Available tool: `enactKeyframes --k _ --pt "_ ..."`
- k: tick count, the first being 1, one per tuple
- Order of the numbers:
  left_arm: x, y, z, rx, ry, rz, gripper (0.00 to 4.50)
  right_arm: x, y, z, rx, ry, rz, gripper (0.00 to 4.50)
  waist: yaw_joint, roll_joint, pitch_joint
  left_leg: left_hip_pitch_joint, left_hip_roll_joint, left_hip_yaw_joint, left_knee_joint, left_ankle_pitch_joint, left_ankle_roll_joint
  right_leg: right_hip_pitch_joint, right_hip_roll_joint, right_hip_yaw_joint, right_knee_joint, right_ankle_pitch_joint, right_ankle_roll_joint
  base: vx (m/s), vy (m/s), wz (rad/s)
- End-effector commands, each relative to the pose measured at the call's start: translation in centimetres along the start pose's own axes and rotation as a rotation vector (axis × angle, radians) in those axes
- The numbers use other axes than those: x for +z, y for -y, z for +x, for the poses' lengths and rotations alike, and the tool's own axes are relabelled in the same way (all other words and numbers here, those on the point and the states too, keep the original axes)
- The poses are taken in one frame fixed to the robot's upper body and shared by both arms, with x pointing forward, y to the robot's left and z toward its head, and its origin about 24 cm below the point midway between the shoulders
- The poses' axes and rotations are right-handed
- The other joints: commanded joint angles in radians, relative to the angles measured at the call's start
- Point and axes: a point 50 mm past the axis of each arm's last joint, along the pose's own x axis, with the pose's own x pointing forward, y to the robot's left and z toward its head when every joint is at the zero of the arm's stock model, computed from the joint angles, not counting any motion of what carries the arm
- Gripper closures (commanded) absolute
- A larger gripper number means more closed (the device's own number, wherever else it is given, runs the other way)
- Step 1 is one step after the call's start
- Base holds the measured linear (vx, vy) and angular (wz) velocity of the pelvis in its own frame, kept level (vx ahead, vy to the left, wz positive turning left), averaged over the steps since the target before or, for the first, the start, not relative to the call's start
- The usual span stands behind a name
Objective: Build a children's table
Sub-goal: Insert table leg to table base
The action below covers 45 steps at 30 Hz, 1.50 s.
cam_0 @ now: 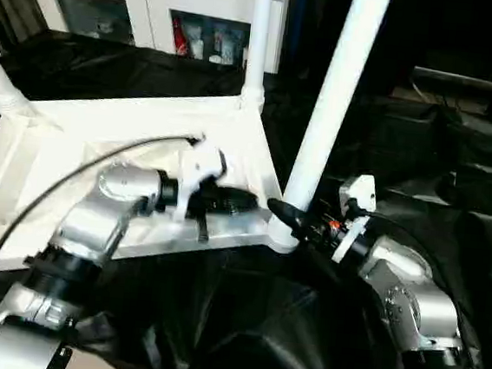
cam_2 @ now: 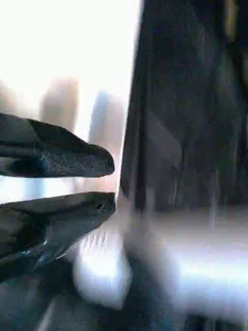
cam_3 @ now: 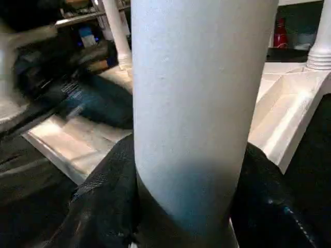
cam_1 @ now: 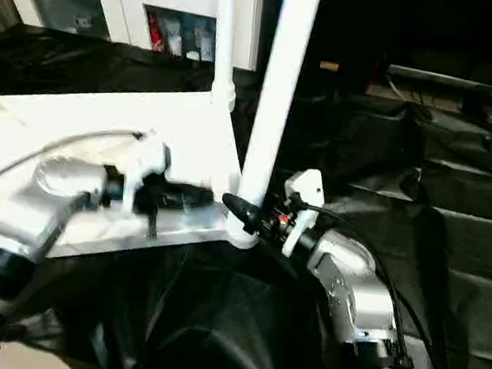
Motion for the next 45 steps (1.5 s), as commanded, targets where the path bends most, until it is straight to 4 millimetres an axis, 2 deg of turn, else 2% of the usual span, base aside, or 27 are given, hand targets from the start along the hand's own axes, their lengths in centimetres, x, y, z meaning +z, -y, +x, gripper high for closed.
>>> enactKeyframes --k 1,3,5,6,7,10,11,12,14,15,18,20,22,24,28,30,34,35,37,38,44,45 --pt "2.5 -1.6 0.5 0.168 0.056 0.008 3.78 1.0 0.0 0.7 -0.011 -0.014 -0.053 2.61 0.000 -0.010 -0.065 0.004 0.045 -0.009 -0.065 -0.088 0.066 0.071 -0.074 0.062 -0.073 -0.172 -0.207 0.000 0.000 0.00" --pt "4.4 -1.3 1.5 0.187 0.111 0.008 3.78 1.1 -0.1 1.0 -0.008 -0.022 -0.070 2.61 0.007 -0.008 -0.066 0.008 0.045 -0.007 -0.064 -0.090 0.057 0.067 -0.076 0.064 -0.075 -0.176 -0.211 0.000 0.000 0.00" --pt "5.7 -0.8 2.5 0.192 0.140 0.009 3.78 1.2 0.0 1.3 -0.013 -0.025 -0.069 2.61 0.007 -0.013 -0.066 -0.001 0.046 -0.008 -0.064 -0.070 0.065 0.073 -0.077 0.066 -0.069 -0.149 -0.217 0.000 0.000 0.00" --pt "6.5 -0.3 3.0 0.179 0.163 0.014 3.78 1.2 0.0 1.3 -0.014 -0.027 -0.070 2.61 0.010 -0.012 -0.070 -0.002 0.044 -0.008 -0.060 -0.044 0.075 0.073 -0.077 0.065 -0.066 -0.115 -0.219 0.000 0.000 0.00" --pt "6.8 -0.2 3.2 0.173 0.172 0.017 3.78 1.3 0.1 1.3 -0.014 -0.027 -0.071 2.61 0.010 -0.016 -0.073 -0.009 0.042 -0.010 -0.057 -0.010 0.091 0.079 -0.077 0.065 -0.058 -0.064 -0.226 0.000 0.000 0.00" --pt "9.4 1.9 4.3 0.054 0.303 -0.013 3.78 1.2 0.3 1.3 -0.030 -0.043 -0.078 2.61 0.014 -0.018 -0.080 -0.014 0.040 -0.009 -0.050 0.041 0.119 0.081 -0.078 0.063 -0.051 -0.004 -0.239 0.000 0.000 0.00" --pt "9.9 2.4 4.5 0.027 0.324 -0.019 3.78 1.2 0.4 1.3 -0.036 -0.046 -0.079 2.61 0.015 -0.020 -0.084 -0.020 0.037 -0.010 -0.044 0.083 0.140 0.083 -0.076 0.063 -0.043 0.061 -0.251 0.000 0.000 0.00" --pt "10.2 2.7 4.6 0.012 0.337 -0.025 3.78 1.2 0.5 1.3 -0.040 -0.048 -0.080 2.61 0.013 -0.022 -0.083 -0.023 0.036 -0.010 -0.042 0.093 0.161 0.081 -0.075 0.061 -0.040 0.086 -0.257 0.000 0.000 0.00" --pt "10.6 3.1 4.8 -0.003 0.349 -0.028 3.78 1.2 0.6 1.3 -0.045 -0.051 -0.082 2.61 0.012 -0.021 -0.079 -0.022 0.036 -0.008 -0.042 0.063 0.174 0.080 -0.076 0.058 -0.050 0.036 -0.253 0.000 0.000 0.00" --pt "10.7 3.4 4.8 -0.017 0.357 -0.017 3.78 1.2 0.7 1.3 -0.045 -0.053 -0.082 2.61 0.010 -0.015 -0.078 -0.020 0.037 -0.008 -0.042 0.038 0.168 0.077 -0.073 0.057 -0.057 -0.014 -0.244 0.000 0.000 0.00" --pt "10.8 4.0 4.8 -0.052 0.362 -0.005 3.78 1.3 0.8 1.4 -0.045 -0.056 -0.085 2.61 0.009 -0.017 -0.074 -0.018 0.039 -0.008 -0.047 -0.007 0.135 0.079 -0.072 0.056 -0.066 -0.111 -0.215 0.000 0.000 0.00" --pt "10.9 4.6 4.7 -0.092 0.382 -0.020 3.78 1.3 0.8 1.4 -0.043 -0.059 -0.089 2.61 0.010 -0.017 -0.075 -0.016 0.041 -0.009 -0.047 -0.005 0.124 0.077 -0.072 0.057 -0.064 -0.113 -0.213 0.000 0.000 0.00" --pt "10.8 4.7 4.8 -0.082 0.382 -0.024 3.78 1.3 0.8 1.5 -0.041 -0.059 -0.089 2.61 0.010 -0.015 -0.078 -0.015 0.043 -0.009 -0.046 0.008 0.125 0.075 -0.070 0.058 -0.058 -0.070 -0.226 0.000 0.000 0.00" --pt "10.8 4.9 4.7 -0.105 0.403 -0.006 3.78 1.3 0.8 1.6 -0.040 -0.061 -0.089 2.61 0.008 -0.019 -0.080 -0.015 0.042 -0.009 -0.044 0.018 0.133 0.077 -0.070 0.057 -0.055 -0.046 -0.230 0.000 0.000 0.00" --pt "10.8 5.5 4.9 -0.129 0.409 -0.008 3.78 1.3 0.8 1.8 -0.036 -0.063 -0.090 2.61 0.011 -0.019 -0.082 -0.017 0.041 -0.009 -0.042 0.026 0.136 0.079 -0.073 0.058 -0.053 -0.044 -0.228 0.000 0.000 0.00" --pt "10.7 5.4 5.1 -0.102 0.396 -0.012 3.78 1.3 0.7 1.9 -0.033 -0.064 -0.092 2.61 0.009 -0.025 -0.085 -0.018 0.040 -0.008 -0.041 0.032 0.139 0.081 -0.071 0.057 -0.052 -0.037 -0.225 0.000 0.000 0.00" --pt "9.4 2.6 4.4 0.093 0.341 0.003 3.78 1.6 1.0 1.9 -0.032 -0.064 -0.099 2.61 0.009 -0.026 -0.086 -0.018 0.038 -0.007 -0.038 0.035 0.139 0.080 -0.070 0.057 -0.052 -0.054 -0.214 0.000 0.000 0.00" --pt "9.4 2.5 4.4 0.100 0.338 0.006 3.78 1.7 1.0 1.9 -0.032 -0.064 -0.099 2.61 0.008 -0.027 -0.085 -0.019 0.037 -0.007 -0.038 0.034 0.140 0.080 -0.068 0.057 -0.054 -0.060 -0.203 0.000 0.000 0.00" --pt "8.1 1.1 3.5 0.166 0.282 0.038 3.78 1.8 1.1 1.7 -0.034 -0.064 -0.102 2.61 0.006 -0.021 -0.084 -0.018 0.036 -0.008 -0.038 0.030 0.134 0.079 -0.068 0.056 -0.054 -0.071 -0.191 0.000 0.000 0.00" --pt "8.1 1.1 3.5 0.166 0.282 0.038 3.78 1.8 1.1 1.7 -0.034 -0.064 -0.102 2.61 0.005 -0.022 -0.086 -0.017 0.036 -0.008 -0.038 0.033 0.131 0.079 -0.066 0.056 -0.052 -0.064 -0.187 0.000 0.000 0.00" --pt "4.8 -0.9 1.8 0.214 0.147 0.070 3.78 1.7 1.7 1.0 -0.073 -0.080 -0.099 2.61 0.005 -0.018 -0.089 -0.014 0.038 -0.009 -0.038 0.049 0.131 0.075 -0.066 0.057 -0.043 -0.015 -0.209 0.000 0.000 0.00" --pt "3.8 -1.0 1.6 0.189 0.119 0.048 3.61 1.6 2.0 0.9 -0.090 -0.094 -0.102 2.61 0.007 -0.018 -0.089 -0.012 0.037 -0.008 -0.037 0.052 0.129 0.075 -0.068 0.058 -0.042 -0.007 -0.216 0.000 0.000 0.00"
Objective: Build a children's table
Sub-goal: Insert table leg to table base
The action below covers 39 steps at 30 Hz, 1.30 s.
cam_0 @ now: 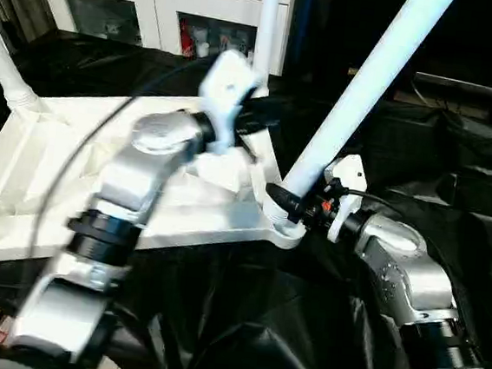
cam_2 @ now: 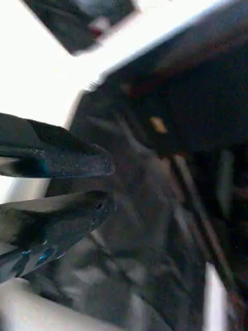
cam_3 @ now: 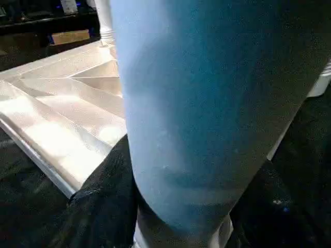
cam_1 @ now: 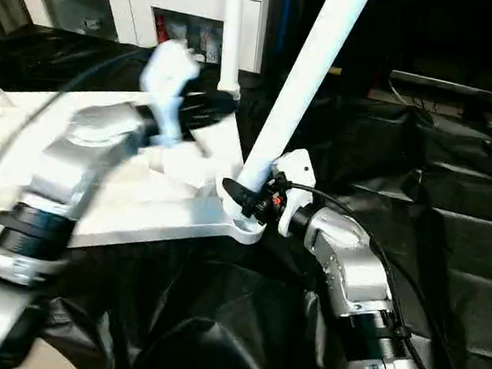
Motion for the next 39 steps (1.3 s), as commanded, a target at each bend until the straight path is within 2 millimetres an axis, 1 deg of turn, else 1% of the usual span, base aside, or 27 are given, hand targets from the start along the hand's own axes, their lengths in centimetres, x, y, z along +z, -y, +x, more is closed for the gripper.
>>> enactKeyframes --k 1,2,4,5,6,7,8,9,10,12,14,18,22,25,30,32,35,37,38,39 --pt "-1.2 0.2 -0.3 -0.053 -0.035 -0.029 3.61 0.3 0.6 -0.4 -0.035 -0.009 -0.008 2.61 0.005 -0.013 -0.089 0.001 0.032 -0.008 -0.050 0.044 0.124 0.078 -0.068 0.059 -0.051 -0.011 -0.218 0.000 0.000 0.00" --pt "-1.5 0.4 -0.5 -0.075 -0.043 -0.035 3.45 0.3 0.7 -0.4 -0.040 -0.013 -0.008 2.61 0.005 -0.010 -0.086 0.001 0.034 -0.008 -0.051 0.039 0.120 0.076 -0.068 0.060 -0.051 -0.012 -0.225 0.000 0.000 0.00" --pt "-2.7 1.3 -0.6 -0.127 -0.081 -0.039 3.41 0.3 1.0 -0.5 -0.059 -0.019 -0.007 2.61 0.007 -0.010 -0.087 0.003 0.036 -0.007 -0.052 0.028 0.117 0.076 -0.071 0.061 -0.050 -0.008 -0.238 0.000 0.000 0.00" --pt "-2.7 1.4 -0.6 -0.128 -0.082 -0.040 3.30 0.3 1.0 -0.5 -0.060 -0.019 -0.006 2.61 0.008 -0.010 -0.086 0.004 0.037 -0.007 -0.052 0.024 0.117 0.075 -0.071 0.061 -0.050 -0.010 -0.240 0.000 0.000 0.00" --pt "-3.6 2.0 -0.6 -0.158 -0.104 -0.052 3.14 0.2 1.2 -0.6 -0.071 -0.026 -0.003 2.61 0.008 -0.011 -0.085 0.002 0.037 -0.006 -0.052 0.017 0.116 0.076 -0.071 0.062 -0.051 -0.014 -0.242 0.000 0.000 0.00" --pt "-4.2 2.4 -0.6 -0.182 -0.122 -0.061 3.04 0.3 1.4 -0.7 -0.079 -0.032 0.000 2.61 0.007 -0.009 -0.083 0.001 0.037 -0.007 -0.054 0.006 0.112 0.076 -0.071 0.061 -0.053 -0.028 -0.240 0.000 0.000 0.00" --pt "-4.4 2.5 -0.6 -0.190 -0.128 -0.062 3.04 0.3 1.4 -0.7 -0.081 -0.034 -0.001 2.61 0.007 -0.010 -0.082 0.002 0.037 -0.007 -0.055 -0.004 0.108 0.075 -0.071 0.061 -0.056 -0.043 -0.237 0.000 0.000 0.00" --pt "-4.8 2.8 -0.7 -0.209 -0.142 -0.066 3.02 0.3 1.6 -0.7 -0.087 -0.041 -0.001 2.61 0.006 -0.008 -0.080 0.002 0.036 -0.007 -0.056 -0.020 0.099 0.077 -0.072 0.061 -0.059 -0.069 -0.229 0.000 0.000 0.00" --pt "-5.7 3.5 -0.9 -0.267 -0.181 -0.063 3.03 0.3 1.8 -0.9 -0.092 -0.059 -0.003 2.61 0.007 -0.006 -0.079 0.002 0.035 -0.008 -0.057 -0.030 0.092 0.077 -0.071 0.061 -0.063 -0.091 -0.220 0.000 0.000 0.00" --pt "-6.5 4.1 -1.0 -0.308 -0.215 -0.057 3.03 0.4 1.9 -1.0 -0.090 -0.072 -0.001 2.61 0.005 -0.007 -0.078 0.003 0.035 -0.008 -0.059 -0.047 0.080 0.077 -0.070 0.061 -0.066 -0.117 -0.207 0.000 0.000 0.00" --pt "-7.1 4.7 -1.0 -0.343 -0.245 -0.058 3.03 0.5 2.1 -1.1 -0.088 -0.078 0.014 2.61 0.004 -0.008 -0.077 0.002 0.034 -0.008 -0.060 -0.055 0.071 0.078 -0.071 0.062 -0.068 -0.131 -0.200 0.000 0.000 0.00" --pt "-8.3 5.7 -0.9 -0.405 -0.311 -0.065 3.03 0.8 2.0 -0.9 -0.061 -0.101 0.024 2.61 0.004 -0.010 -0.078 0.000 0.035 -0.008 -0.060 -0.045 0.071 0.078 -0.071 0.061 -0.066 -0.118 -0.203 0.000 0.000 0.00" --pt "-9.0 5.6 -1.0 -0.412 -0.347 -0.050 3.03 0.9 1.6 -0.6 -0.029 -0.109 0.032 2.61 0.002 -0.009 -0.078 0.001 0.034 -0.008 -0.059 -0.043 0.075 0.078 -0.071 0.061 -0.066 -0.107 -0.207 0.000 0.000 0.00" --pt "-9.5 5.4 -1.3 -0.433 -0.376 -0.033 3.03 1.0 1.4 -0.5 -0.012 -0.114 0.035 2.61 0.003 -0.009 -0.079 0.000 0.035 -0.010 -0.059 -0.043 0.076 0.079 -0.072 0.061 -0.067 -0.113 -0.202 0.000 0.000 0.00" --pt "-10.1 4.7 -1.8 -0.442 -0.418 0.019 3.03 1.1 0.8 0.1 0.035 -0.130 0.031 2.61 0.001 -0.006 -0.077 0.003 0.035 -0.009 -0.061 -0.062 0.067 0.076 -0.072 0.060 -0.069 -0.131 -0.201 0.000 0.000 0.00" --pt "-10.1 4.5 -1.8 -0.441 -0.421 0.023 3.32 1.1 0.7 0.2 0.041 -0.135 0.029 2.61 0.002 -0.007 -0.077 0.003 0.037 -0.009 -0.062 -0.061 0.062 0.077 -0.074 0.062 -0.068 -0.129 -0.203 0.000 0.000 0.00" --pt "-10.1 4.2 -1.7 -0.439 -0.421 0.028 3.44 1.2 0.6 0.5 0.055 -0.146 0.026 2.61 0.003 -0.007 -0.076 0.003 0.036 -0.008 -0.062 -0.064 0.059 0.075 -0.073 0.062 -0.069 -0.130 -0.206 0.000 0.000 0.00" --pt "-10.0 4.0 -1.6 -0.445 -0.415 0.030 3.74 1.1 0.6 0.6 0.063 -0.163 0.025 2.61 0.002 -0.006 -0.076 0.003 0.037 -0.009 -0.063 -0.068 0.055 0.076 -0.073 0.062 -0.068 -0.128 -0.207 0.000 0.000 0.00" --pt "-9.8 3.9 -1.5 -0.452 -0.406 0.029 3.83 0.9 0.6 0.7 0.066 -0.179 0.021 2.61 0.002 -0.007 -0.076 0.002 0.035 -0.009 -0.062 -0.070 0.053 0.077 -0.074 0.061 -0.069 -0.134 -0.205 0.000 0.000 0.00" --pt "-9.7 3.9 -1.4 -0.455 -0.401 0.026 3.83 0.8 0.7 0.8 0.067 -0.190 0.019 2.61 0.002 -0.006 -0.076 0.001 0.035 -0.009 -0.062 -0.070 0.052 0.078 -0.074 0.062 -0.069 -0.136 -0.204 0.000 0.000 0.00"
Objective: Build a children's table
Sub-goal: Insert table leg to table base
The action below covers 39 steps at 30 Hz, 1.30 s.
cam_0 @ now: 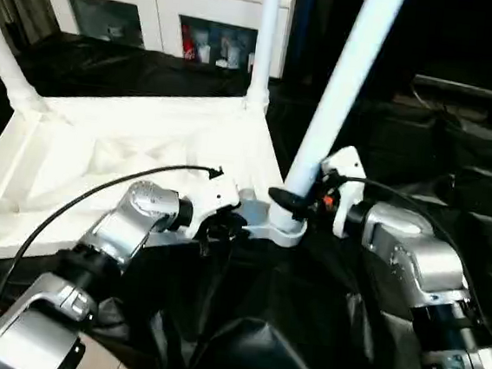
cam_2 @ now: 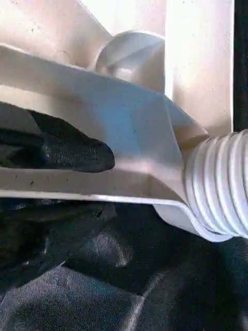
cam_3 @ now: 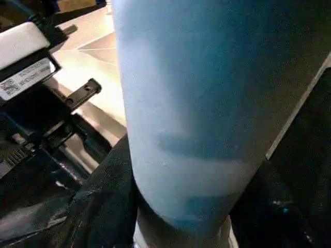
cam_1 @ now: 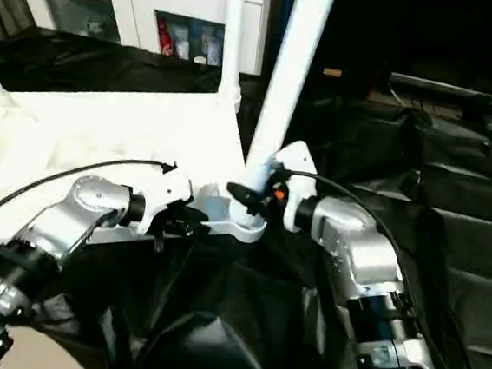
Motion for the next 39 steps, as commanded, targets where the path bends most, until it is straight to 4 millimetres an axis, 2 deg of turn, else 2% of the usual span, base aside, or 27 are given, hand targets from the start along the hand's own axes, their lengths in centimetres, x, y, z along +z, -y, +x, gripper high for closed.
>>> enactKeyframes --k 1,2,3,6,11,16,18,22,28,32,35,39 --pt "0.6 -0.7 -0.4 0.007 0.005 0.021 3.82 -0.1 0.1 0.3 0.006 -0.039 -0.010 2.61 0.004 -0.007 -0.076 0.001 0.033 -0.008 -0.065 -0.078 0.055 0.074 -0.075 0.062 -0.074 -0.149 -0.204 0.000 0.000 0.00" --pt "0.6 -0.7 -0.4 0.007 0.005 0.021 3.90 -0.1 0.1 0.3 0.006 -0.039 -0.010 2.61 0.005 -0.007 -0.076 0.001 0.033 -0.009 -0.065 -0.080 0.054 0.074 -0.074 0.062 -0.075 -0.154 -0.203 0.000 0.000 0.00" --pt "0.6 -0.6 -0.4 -0.010 0.006 0.020 4.20 -0.2 0.2 0.4 0.005 -0.048 -0.012 2.61 0.005 -0.007 -0.075 0.001 0.034 -0.009 -0.065 -0.084 0.052 0.074 -0.075 0.062 -0.076 -0.166 -0.199 0.000 0.000 0.00" --pt "0.6 -0.6 -0.3 -0.022 0.013 0.016 4.26 -0.1 0.4 0.5 -0.003 -0.050 -0.013 2.61 0.005 -0.006 -0.075 0.001 0.034 -0.009 -0.066 -0.090 0.047 0.073 -0.074 0.061 -0.077 -0.179 -0.196 0.000 0.000 0.00" --pt "0.7 -0.4 -0.2 -0.039 0.048 -0.002 4.50 0.0 0.8 0.5 -0.017 -0.061 -0.015 2.61 0.005 -0.006 -0.076 0.001 0.035 -0.009 -0.065 -0.074 0.052 0.074 -0.075 0.062 -0.073 -0.148 -0.206 0.000 0.000 0.00" --pt "0.6 -0.3 -0.2 -0.048 0.060 -0.005 4.50 -0.3 1.0 0.3 -0.018 -0.107 -0.003 2.61 0.005 -0.007 -0.078 0.001 0.036 -0.008 -0.064 -0.053 0.068 0.075 -0.073 0.061 -0.067 -0.093 -0.222 0.000 0.000 0.00" --pt "0.4 -0.2 -0.2 -0.048 0.055 -0.009 4.50 -0.4 1.0 0.0 -0.008 -0.125 0.012 2.61 0.006 -0.010 -0.077 0.001 0.036 -0.008 -0.065 -0.063 0.069 0.077 -0.073 0.061 -0.069 -0.105 -0.221 0.000 0.000 0.00" --pt "0.2 -0.2 -0.1 -0.049 0.044 -0.012 4.50 -0.8 1.0 -0.6 0.012 -0.179 0.027 2.61 0.007 -0.010 -0.074 0.001 0.035 -0.008 -0.066 -0.074 0.063 0.077 -0.073 0.061 -0.074 -0.145 -0.209 0.000 0.000 0.00" --pt "0.2 -0.2 -0.1 -0.049 0.041 -0.015 4.50 -0.8 1.1 -0.9 0.017 -0.188 0.032 2.61 0.008 -0.010 -0.076 0.002 0.037 -0.008 -0.066 -0.069 0.062 0.074 -0.074 0.061 -0.073 -0.144 -0.208 0.000 0.000 0.00" --pt "0.3 -0.2 0.0 -0.053 0.045 -0.011 4.50 -0.8 1.1 -0.7 0.014 -0.170 0.052 2.61 0.008 -0.011 -0.077 0.001 0.036 -0.008 -0.065 -0.066 0.063 0.074 -0.074 0.061 -0.072 -0.131 -0.212 0.000 0.000 0.00" --pt "0.3 0.0 0.1 -0.065 0.046 -0.011 4.50 -1.4 1.3 0.1 0.004 -0.174 0.086 2.61 0.008 -0.004 -0.078 0.002 0.036 -0.008 -0.065 -0.079 0.055 0.074 -0.076 0.060 -0.074 -0.151 -0.216 0.000 0.000 0.00" --pt "0.1 0.1 0.1 -0.072 0.038 -0.009 4.50 -1.5 1.5 0.7 0.000 -0.178 0.110 2.61 0.005 -0.006 -0.076 0.003 0.037 -0.009 -0.067 -0.092 0.046 0.075 -0.076 0.059 -0.076 -0.173 -0.211 0.000 0.000 0.00"
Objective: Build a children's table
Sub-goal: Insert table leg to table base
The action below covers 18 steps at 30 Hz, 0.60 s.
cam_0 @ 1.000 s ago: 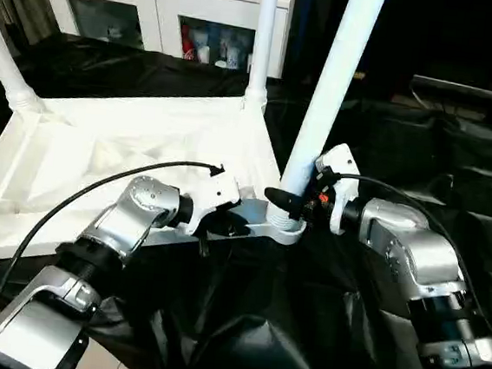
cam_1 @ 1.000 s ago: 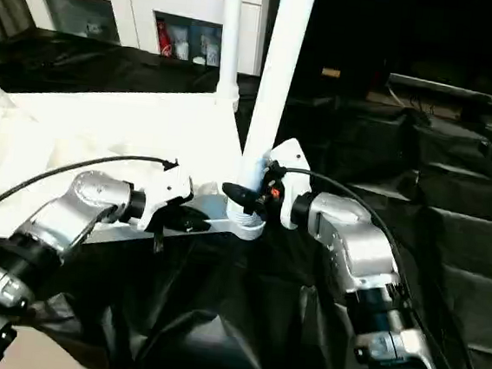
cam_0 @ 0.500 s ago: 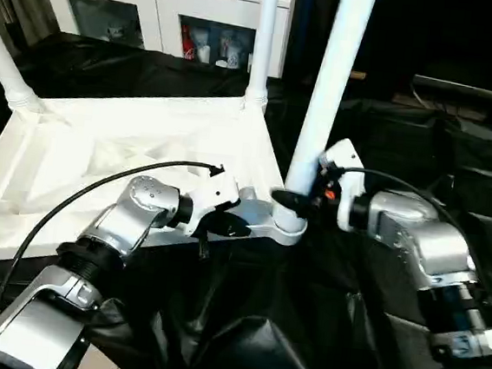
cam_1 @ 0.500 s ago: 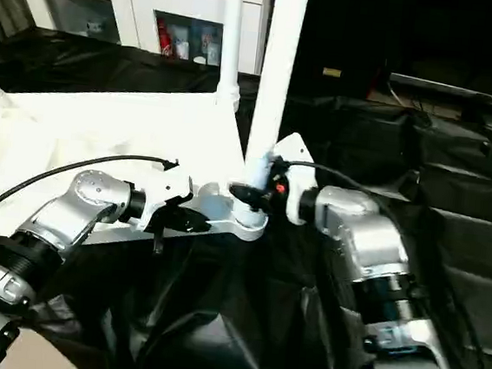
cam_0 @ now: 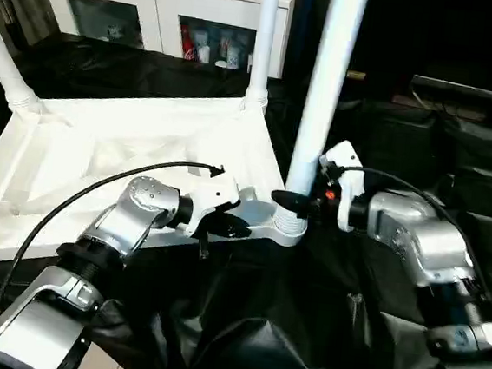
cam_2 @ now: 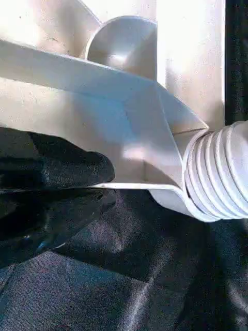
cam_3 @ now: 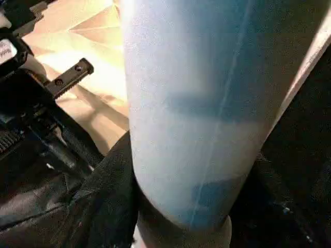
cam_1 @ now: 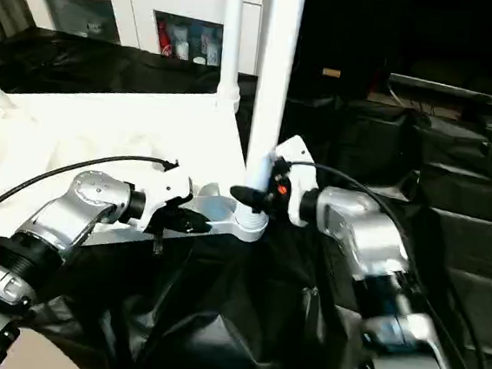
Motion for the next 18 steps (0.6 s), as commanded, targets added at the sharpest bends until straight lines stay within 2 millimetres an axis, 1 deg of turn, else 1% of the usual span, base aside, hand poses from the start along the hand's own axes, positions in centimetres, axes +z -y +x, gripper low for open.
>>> enactKeyframes --k 1,2,5,6,9,10,11,13,14,15,16,18 --pt "0.0 0.2 0.2 -0.013 0.018 0.000 4.50 -1.5 0.2 0.5 -0.017 -0.065 0.048 2.61 0.006 -0.002 -0.077 0.001 0.036 -0.010 -0.064 -0.092 0.048 0.074 -0.076 0.060 -0.075 -0.172 -0.212 0.000 0.000 0.00" --pt "0.0 0.2 0.2 -0.015 0.016 0.001 4.50 -1.5 0.3 0.6 -0.014 -0.067 0.061 2.61 0.005 -0.004 -0.079 0.000 0.037 -0.010 -0.064 -0.088 0.046 0.075 -0.075 0.060 -0.074 -0.163 -0.214 0.000 0.000 0.00" --pt "0.0 0.2 0.2 -0.016 0.015 0.002 4.50 -1.4 0.4 0.7 -0.007 -0.065 0.079 2.61 0.005 -0.003 -0.078 0.001 0.037 -0.009 -0.064 -0.094 0.045 0.074 -0.076 0.059 -0.075 -0.171 -0.214 0.000 0.000 0.00" --pt "0.0 0.3 0.2 -0.015 0.014 0.003 4.50 -1.4 0.5 0.7 -0.006 -0.058 0.088 2.61 0.005 -0.005 -0.080 0.001 0.037 -0.010 -0.064 -0.089 0.046 0.075 -0.076 0.060 -0.073 -0.163 -0.215 0.000 0.000 0.00" --pt "0.0 0.2 0.2 -0.011 0.016 0.003 4.50 -1.6 0.6 0.5 -0.005 -0.046 0.103 2.61 0.006 -0.005 -0.081 0.000 0.037 -0.009 -0.063 -0.078 0.050 0.076 -0.076 0.060 -0.071 -0.143 -0.221 0.000 0.000 0.00" --pt "-0.1 0.2 0.2 -0.005 0.020 0.000 4.50 -2.2 0.6 0.2 -0.006 -0.033 0.124 2.61 0.008 -0.005 -0.084 0.001 0.038 -0.009 -0.062 -0.074 0.052 0.077 -0.077 0.060 -0.070 -0.137 -0.222 0.000 0.000 0.00" --pt "-0.1 0.2 0.2 -0.002 0.022 -0.001 4.50 -2.5 0.6 0.0 -0.008 -0.026 0.136 2.61 0.009 -0.006 -0.084 0.000 0.038 -0.008 -0.062 -0.071 0.053 0.077 -0.077 0.060 -0.070 -0.130 -0.222 0.000 0.000 0.00" --pt "-0.1 0.2 0.2 -0.001 0.022 -0.001 4.50 -2.7 0.6 -0.1 -0.009 -0.022 0.144 2.61 0.012 -0.005 -0.086 0.002 0.039 -0.008 -0.062 -0.063 0.058 0.076 -0.076 0.060 -0.068 -0.110 -0.226 0.000 0.000 0.00" --pt "-0.1 0.2 0.2 0.007 0.024 -0.003 4.50 -3.7 0.8 -0.6 -0.032 -0.015 0.160 2.61 0.015 0.004 -0.088 0.002 0.039 -0.010 -0.061 -0.060 0.057 0.076 -0.077 0.059 -0.064 -0.100 -0.231 0.000 0.000 0.00" --pt "-0.2 0.2 0.1 0.011 0.025 -0.004 4.50 -4.2 0.8 -0.8 -0.044 -0.009 0.168 2.61 0.016 0.006 -0.088 0.002 0.040 -0.009 -0.060 -0.064 0.057 0.075 -0.077 0.060 -0.065 -0.087 -0.232 0.000 0.000 0.00" --pt "-0.2 0.2 0.1 0.011 0.025 -0.004 4.50 -4.2 0.8 -0.8 -0.044 -0.009 0.168 2.61 0.017 0.001 -0.090 0.002 0.039 -0.009 -0.061 -0.065 0.059 0.077 -0.077 0.059 -0.066 -0.079 -0.233 0.000 0.000 0.00" --pt "-0.2 0.1 0.0 0.021 0.025 -0.007 4.50 -5.2 0.7 -1.2 -0.078 0.025 0.191 2.61 0.020 0.005 -0.088 0.001 0.037 -0.009 -0.061 -0.076 0.056 0.078 -0.077 0.059 -0.069 -0.098 -0.228 0.000 0.000 0.00"
